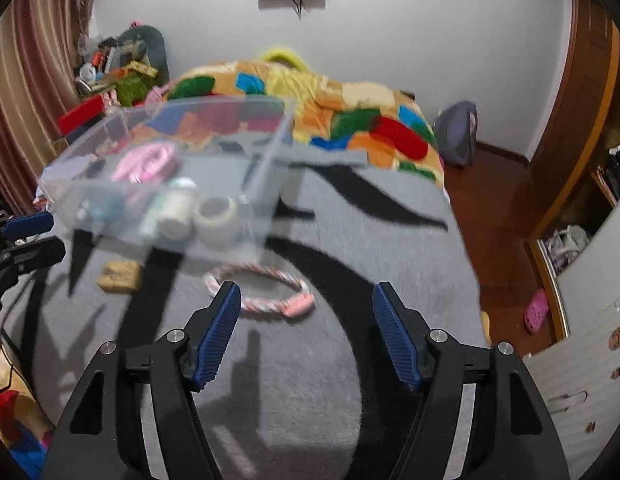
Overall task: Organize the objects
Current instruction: 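Release the tube and green bottle into the clear box, then grasp the tan eraser with the left tool while the right tool grasps the braided bracelet, drop both in box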
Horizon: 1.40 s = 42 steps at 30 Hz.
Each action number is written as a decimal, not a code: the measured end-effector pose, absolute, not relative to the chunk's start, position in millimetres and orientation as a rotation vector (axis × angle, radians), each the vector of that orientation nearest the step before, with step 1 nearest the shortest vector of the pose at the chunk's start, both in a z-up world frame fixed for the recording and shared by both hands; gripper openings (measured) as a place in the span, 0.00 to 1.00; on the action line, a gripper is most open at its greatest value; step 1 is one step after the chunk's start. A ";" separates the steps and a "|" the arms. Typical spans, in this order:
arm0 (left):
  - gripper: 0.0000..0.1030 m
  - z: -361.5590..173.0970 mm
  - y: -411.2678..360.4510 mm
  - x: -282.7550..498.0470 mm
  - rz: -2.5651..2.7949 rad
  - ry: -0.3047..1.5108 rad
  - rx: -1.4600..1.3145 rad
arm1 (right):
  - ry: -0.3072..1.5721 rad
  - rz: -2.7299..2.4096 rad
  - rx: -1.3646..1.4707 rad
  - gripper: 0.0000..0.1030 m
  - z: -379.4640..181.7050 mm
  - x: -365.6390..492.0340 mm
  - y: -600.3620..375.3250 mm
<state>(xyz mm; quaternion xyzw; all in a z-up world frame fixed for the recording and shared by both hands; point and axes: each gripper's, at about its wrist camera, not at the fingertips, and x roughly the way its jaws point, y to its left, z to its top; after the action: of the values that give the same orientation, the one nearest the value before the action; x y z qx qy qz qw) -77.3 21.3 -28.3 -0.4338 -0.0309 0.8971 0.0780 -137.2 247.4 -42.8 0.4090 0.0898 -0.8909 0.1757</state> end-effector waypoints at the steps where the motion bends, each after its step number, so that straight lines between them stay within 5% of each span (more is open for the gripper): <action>1: 0.62 -33.5 23.0 -80.6 2.664 -0.096 -1.321 | 0.262 -2.520 1.165 0.63 -46.1 -137.5 247.2; 7: 0.62 -56.5 46.4 -101.4 2.620 -0.022 -1.412 | 0.243 -2.499 1.221 0.58 -65.3 -151.4 246.2; 12: 0.61 -63.4 56.4 -105.6 2.645 0.001 -1.403 | 0.178 -2.484 1.250 0.29 -74.7 -156.9 248.8; 15: 0.48 -65.2 59.9 -101.8 2.687 0.030 -1.382 | 0.160 -2.484 1.247 0.12 -73.7 -151.8 250.1; 42: 0.43 13.1 23.4 -77.4 2.808 -0.103 -1.115 | 0.045 -2.409 0.958 0.11 16.7 -115.9 218.7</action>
<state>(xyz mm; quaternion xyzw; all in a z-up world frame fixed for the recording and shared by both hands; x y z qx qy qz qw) -77.4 23.4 13.1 -0.3683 -0.0340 0.9272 0.0590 -115.9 218.7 16.7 0.3557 0.0166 -0.8944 0.2707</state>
